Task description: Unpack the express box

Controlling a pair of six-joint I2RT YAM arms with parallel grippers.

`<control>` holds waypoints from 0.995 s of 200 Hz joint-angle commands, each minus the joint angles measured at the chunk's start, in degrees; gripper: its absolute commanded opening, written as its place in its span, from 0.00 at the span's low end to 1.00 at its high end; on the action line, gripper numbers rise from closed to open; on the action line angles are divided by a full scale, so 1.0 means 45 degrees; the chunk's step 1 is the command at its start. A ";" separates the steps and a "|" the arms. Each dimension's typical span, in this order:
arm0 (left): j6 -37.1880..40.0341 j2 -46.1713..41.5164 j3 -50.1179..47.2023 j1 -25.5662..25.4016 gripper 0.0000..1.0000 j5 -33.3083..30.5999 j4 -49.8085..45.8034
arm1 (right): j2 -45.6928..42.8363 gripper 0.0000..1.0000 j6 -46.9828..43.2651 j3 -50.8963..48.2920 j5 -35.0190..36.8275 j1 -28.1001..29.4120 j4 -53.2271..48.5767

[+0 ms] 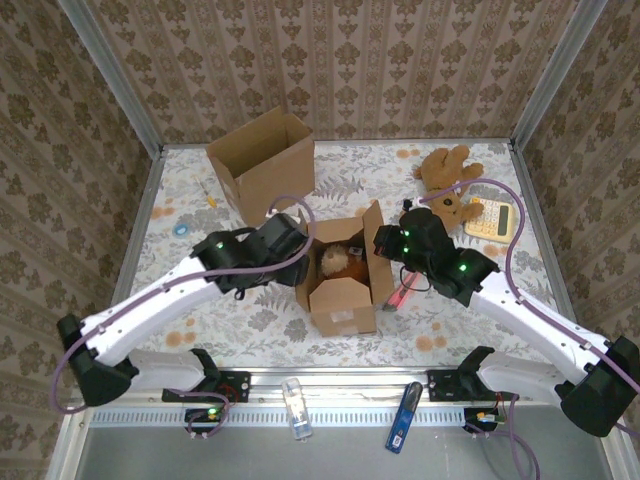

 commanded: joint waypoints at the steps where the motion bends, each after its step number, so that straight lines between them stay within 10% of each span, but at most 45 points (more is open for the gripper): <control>1: 0.1273 -0.1023 -0.0527 0.0306 0.74 0.1673 0.2334 | -0.0117 0.00 -0.0355 -0.0144 -0.0223 -0.0322 0.0410; 51: 0.5237 -0.0009 0.2368 0.0356 0.88 0.2218 0.2679 | 0.0151 0.00 -0.0762 -0.0119 -0.1105 -0.0695 0.0810; 90: 0.8351 0.1803 0.4278 0.0259 0.80 0.2724 0.3056 | 0.0046 0.00 -0.0628 -0.0525 -0.1357 -0.0921 0.0994; 199: 1.3367 0.4805 0.2452 -0.1402 0.75 -0.0614 0.4248 | -0.0179 0.00 -0.0388 -0.0902 -0.1586 -0.1222 0.1160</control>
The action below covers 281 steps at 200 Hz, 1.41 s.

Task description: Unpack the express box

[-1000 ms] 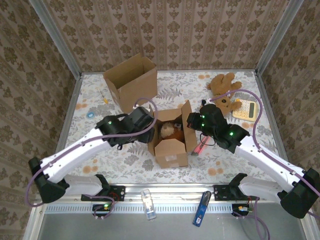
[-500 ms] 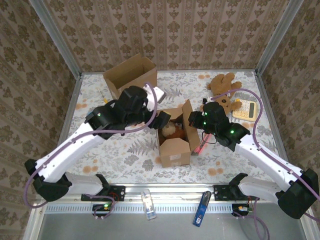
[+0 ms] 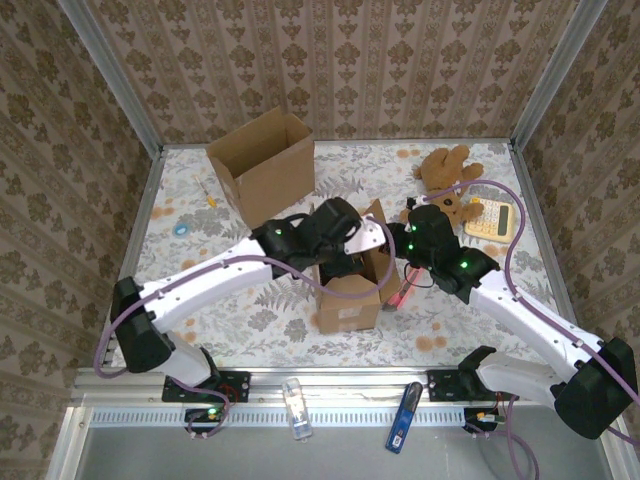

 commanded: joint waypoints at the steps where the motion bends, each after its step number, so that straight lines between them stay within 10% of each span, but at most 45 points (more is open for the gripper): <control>1: 0.1071 0.0487 -0.0085 -0.0057 0.75 -0.1222 0.0098 | -0.0298 0.00 0.0238 -0.0182 -0.0235 -0.0115 0.0141; 213: -0.0744 0.1869 -0.0056 0.2233 0.78 -0.1098 0.0849 | -0.0379 0.00 0.0194 -0.0297 -0.0494 -0.0330 0.0034; 249: -0.0621 0.1582 -0.0302 0.2183 0.60 -0.1674 0.1441 | -0.0399 0.00 0.0188 -0.0297 -0.0530 -0.0346 0.0044; 266: -0.0600 0.1383 -0.0302 0.2151 0.27 -0.1850 0.1602 | -0.0377 0.00 0.0208 -0.0316 -0.0542 -0.0351 0.0083; 281: -0.0526 0.1247 -0.0264 0.2135 0.22 -0.1842 0.1575 | -0.0378 0.00 0.0206 -0.0337 -0.0571 -0.0348 0.0103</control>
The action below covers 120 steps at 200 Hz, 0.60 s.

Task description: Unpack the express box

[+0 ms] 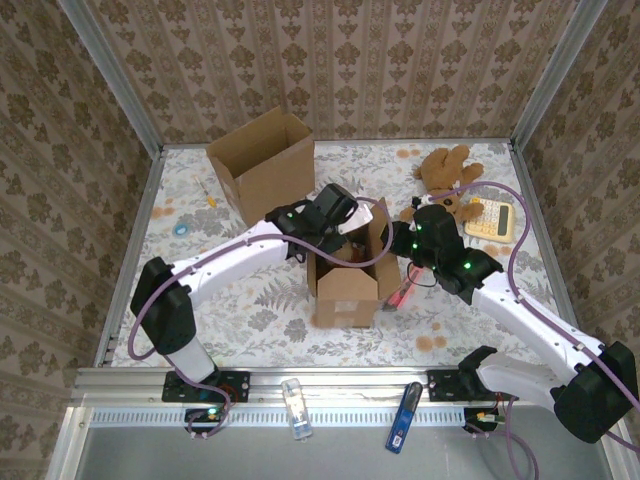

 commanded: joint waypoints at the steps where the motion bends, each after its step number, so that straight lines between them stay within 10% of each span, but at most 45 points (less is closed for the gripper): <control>1: 0.0000 -0.0440 -0.0113 0.0156 0.21 -0.0803 0.0349 | -0.0155 0.00 0.0076 -0.0064 -0.0246 0.0005 -0.0223; 42: 0.0201 -0.0471 0.0067 0.0210 0.00 -0.0793 0.0129 | -0.0135 0.00 0.0046 -0.0058 -0.0286 0.0006 -0.0242; 83: 0.0353 -0.0334 0.0860 0.0397 0.00 -0.0967 -0.0732 | -0.0209 0.00 -0.0630 0.0240 -0.0358 -0.0088 -0.0802; 120: 0.0069 -0.0539 0.1735 0.0631 0.00 -0.1093 -0.1776 | -0.0383 0.28 -0.2568 0.1226 -0.0691 -0.0278 -0.2104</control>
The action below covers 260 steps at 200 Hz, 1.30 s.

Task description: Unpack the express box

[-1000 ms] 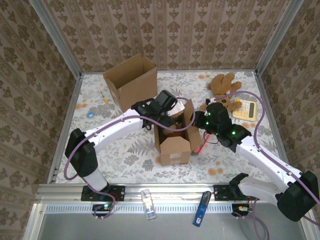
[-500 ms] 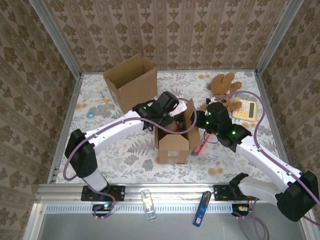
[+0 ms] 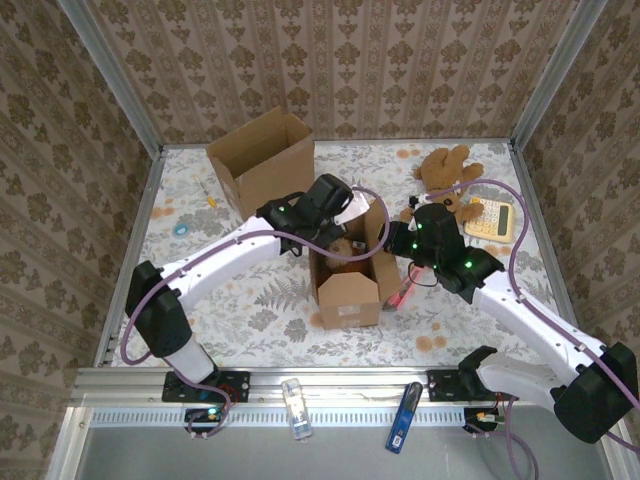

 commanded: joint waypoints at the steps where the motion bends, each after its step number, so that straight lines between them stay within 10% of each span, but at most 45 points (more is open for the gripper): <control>1: -0.0207 -0.0180 0.0885 0.0345 0.00 -0.0682 -0.1032 | -0.0377 0.29 -0.1637 0.0861 -0.0305 -0.0167 -0.1576; 56: -0.1092 -0.0198 0.1847 0.0361 0.00 -0.1038 -0.2314 | -0.0408 0.55 -0.4732 0.2699 -0.2519 -0.0117 -0.2915; 84: -0.1404 -0.0089 0.2430 0.0378 0.00 -0.1098 -0.2973 | -0.0629 0.38 -0.6504 0.3614 -0.2871 0.0603 -0.3369; 111: -0.1669 0.0015 0.2996 0.0378 0.00 -0.0958 -0.3643 | -0.0530 0.00 -0.8619 0.4640 -0.1988 0.2241 -0.4145; 183: -0.1940 0.0073 0.3334 0.0390 0.00 -0.0396 -0.4176 | -0.0056 0.00 -1.5998 0.3141 0.1939 0.5986 -0.1343; 260: -0.1935 0.0113 0.3380 0.0468 0.00 -0.0092 -0.4374 | 0.2312 0.00 -1.8679 0.2775 0.3901 0.6946 0.0226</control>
